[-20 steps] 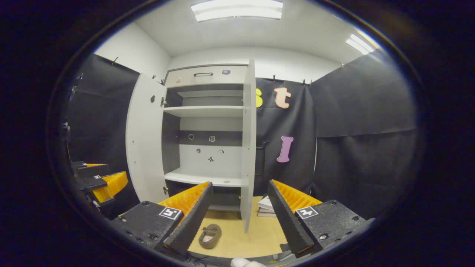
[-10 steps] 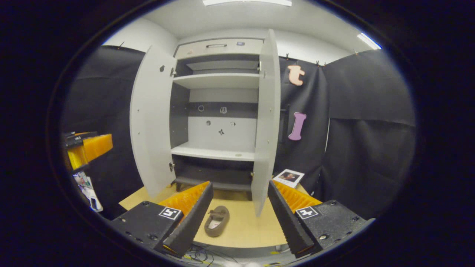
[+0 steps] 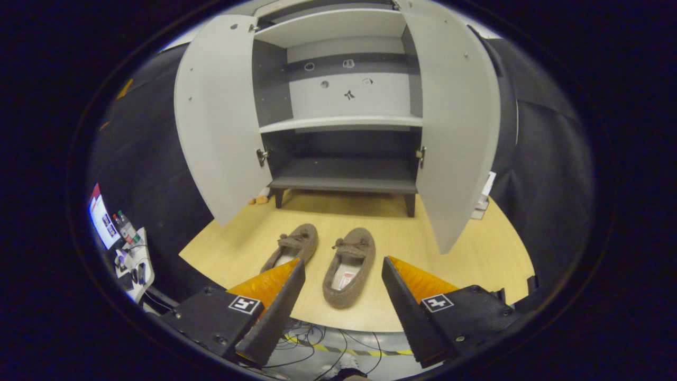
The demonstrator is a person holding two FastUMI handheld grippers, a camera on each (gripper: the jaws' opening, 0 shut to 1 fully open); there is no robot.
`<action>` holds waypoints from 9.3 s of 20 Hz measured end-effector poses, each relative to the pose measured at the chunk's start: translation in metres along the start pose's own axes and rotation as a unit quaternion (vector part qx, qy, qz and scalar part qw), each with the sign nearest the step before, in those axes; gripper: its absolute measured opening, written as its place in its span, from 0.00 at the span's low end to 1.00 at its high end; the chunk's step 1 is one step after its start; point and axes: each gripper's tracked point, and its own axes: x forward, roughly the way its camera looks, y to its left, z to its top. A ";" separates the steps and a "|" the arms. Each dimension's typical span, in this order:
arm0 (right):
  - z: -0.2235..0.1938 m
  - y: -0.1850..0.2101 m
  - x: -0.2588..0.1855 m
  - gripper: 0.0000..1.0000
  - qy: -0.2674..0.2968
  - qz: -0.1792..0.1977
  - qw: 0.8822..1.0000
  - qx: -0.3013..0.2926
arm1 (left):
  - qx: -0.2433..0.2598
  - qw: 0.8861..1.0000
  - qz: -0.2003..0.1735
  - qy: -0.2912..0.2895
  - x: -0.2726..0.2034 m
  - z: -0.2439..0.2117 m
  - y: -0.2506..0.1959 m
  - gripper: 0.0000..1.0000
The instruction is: Grab one shoe with the right hand and put it into the shoe cabinet, grab the other shoe with the left hand and put it into the shoe cabinet; then close the right door with the right hand and the left door with the left hand.
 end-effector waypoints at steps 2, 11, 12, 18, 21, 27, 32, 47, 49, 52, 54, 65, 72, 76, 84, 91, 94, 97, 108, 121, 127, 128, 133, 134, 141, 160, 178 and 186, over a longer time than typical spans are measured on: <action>-0.021 0.003 0.036 0.94 0.036 0.008 0.999 0.002 | 0.000 1.000 0.012 0.003 0.008 -0.003 0.002 0.95; -0.056 0.009 0.146 0.87 0.132 0.028 0.990 0.037 | -0.005 0.996 0.077 0.031 0.066 -0.012 0.015 1.00; -0.054 0.008 0.157 0.86 0.132 0.027 0.990 0.041 | -0.007 0.996 0.082 0.037 0.072 -0.014 0.014 0.96; -0.047 0.001 0.205 0.79 0.134 0.019 0.989 0.059 | -0.002 0.994 0.100 0.045 0.084 -0.018 0.012 0.96; -0.044 -0.011 0.216 0.55 0.123 0.002 0.991 0.060 | 0.000 0.994 0.099 0.046 0.089 -0.021 0.014 0.96; -0.026 -0.011 0.211 0.11 0.111 0.003 0.990 0.089 | 0.001 0.997 0.066 0.034 0.094 -0.023 0.013 1.00; 0.029 -0.009 0.162 0.07 0.053 -0.001 0.996 0.065 | -0.007 0.999 0.026 0.027 0.093 -0.022 0.020 0.96; 0.335 0.027 0.096 0.07 -0.151 -0.016 0.988 0.002 | -0.045 0.999 0.000 0.016 0.073 -0.042 0.059 0.96; 0.370 0.023 0.112 0.08 -0.163 -0.029 0.986 -0.009 | -0.049 0.999 0.015 0.014 0.073 -0.042 0.069 0.96; 0.415 0.013 0.142 0.07 -0.168 -0.046 0.985 -0.007 | -0.052 0.998 0.037 0.018 0.069 -0.043 0.082 0.97; 0.434 0.006 0.165 0.07 -0.161 -0.060 0.985 -0.010 | -0.052 0.997 0.049 0.022 0.067 -0.045 0.088 0.97; 0.427 -0.035 0.280 0.07 -0.004 -0.110 0.994 0.019 | -0.038 0.995 0.086 0.017 0.061 -0.037 0.092 0.95; 0.428 -0.026 0.275 0.39 0.036 -0.096 0.994 0.048 | -0.035 0.994 0.101 0.008 0.062 -0.032 0.096 1.00; 0.437 -0.012 0.244 0.77 -0.008 -0.071 0.997 0.041 | -0.044 0.994 0.098 0.009 0.065 -0.032 0.097 0.95; 0.478 -0.013 0.165 0.92 -0.147 -0.098 0.984 -0.014 | -0.053 0.996 0.077 0.006 0.066 -0.034 0.100 1.00; 0.483 0.006 0.061 0.99 -0.250 -0.075 0.965 0.013 | -0.046 0.998 0.049 -0.001 0.059 -0.031 0.101 0.95; 0.469 0.021 0.004 0.99 -0.295 -0.057 0.954 -0.003 | -0.046 0.999 0.028 -0.005 0.057 -0.031 0.099 0.95; 0.435 0.027 -0.052 0.99 -0.326 -0.062 0.943 -0.019 | -0.038 0.999 0.006 -0.008 0.057 -0.033 0.100 0.95; 0.247 0.003 -0.169 0.99 -0.304 -0.109 0.946 -0.004 | -0.031 0.996 -0.088 -0.012 0.074 -0.041 0.065 0.95; 0.188 -0.060 -0.171 0.99 -0.249 -0.130 0.959 0.048 | -0.012 0.969 -0.171 0.178 0.116 -0.235 -0.057 0.96; 0.179 -0.092 -0.157 0.99 -0.220 -0.141 0.964 0.056 | -0.004 0.943 -0.145 0.301 0.160 -0.365 -0.073 0.97; 0.177 -0.097 -0.154 0.99 -0.213 -0.143 0.965 0.058 | 0.001 0.940 -0.145 0.308 0.168 -0.377 -0.074 0.97; 0.171 -0.112 -0.150 0.99 -0.195 -0.159 0.966 0.058 | 0.010 0.936 -0.133 0.327 0.209 -0.414 -0.081 0.97; 0.171 -0.113 -0.149 0.99 -0.192 -0.162 0.966 0.059 | 0.014 0.937 -0.135 0.323 0.216 -0.419 -0.085 0.98; 0.174 -0.117 -0.146 0.99 -0.185 -0.169 0.967 0.052 | 0.018 0.939 -0.148 0.310 0.267 -0.438 -0.109 0.96; 0.210 -0.102 -0.150 0.99 -0.225 -0.120 0.966 0.032 | 0.013 0.971 -0.074 0.226 0.284 -0.245 -0.079 0.00; 0.223 -0.140 -0.177 0.99 -0.254 -0.114 0.958 0.073 | 0.006 0.995 -0.056 0.085 0.497 0.000 -0.103 0.09; 0.216 -0.150 -0.178 0.98 -0.240 -0.128 0.958 0.086 | 0.019 0.985 -0.048 0.163 0.581 -0.046 -0.123 0.01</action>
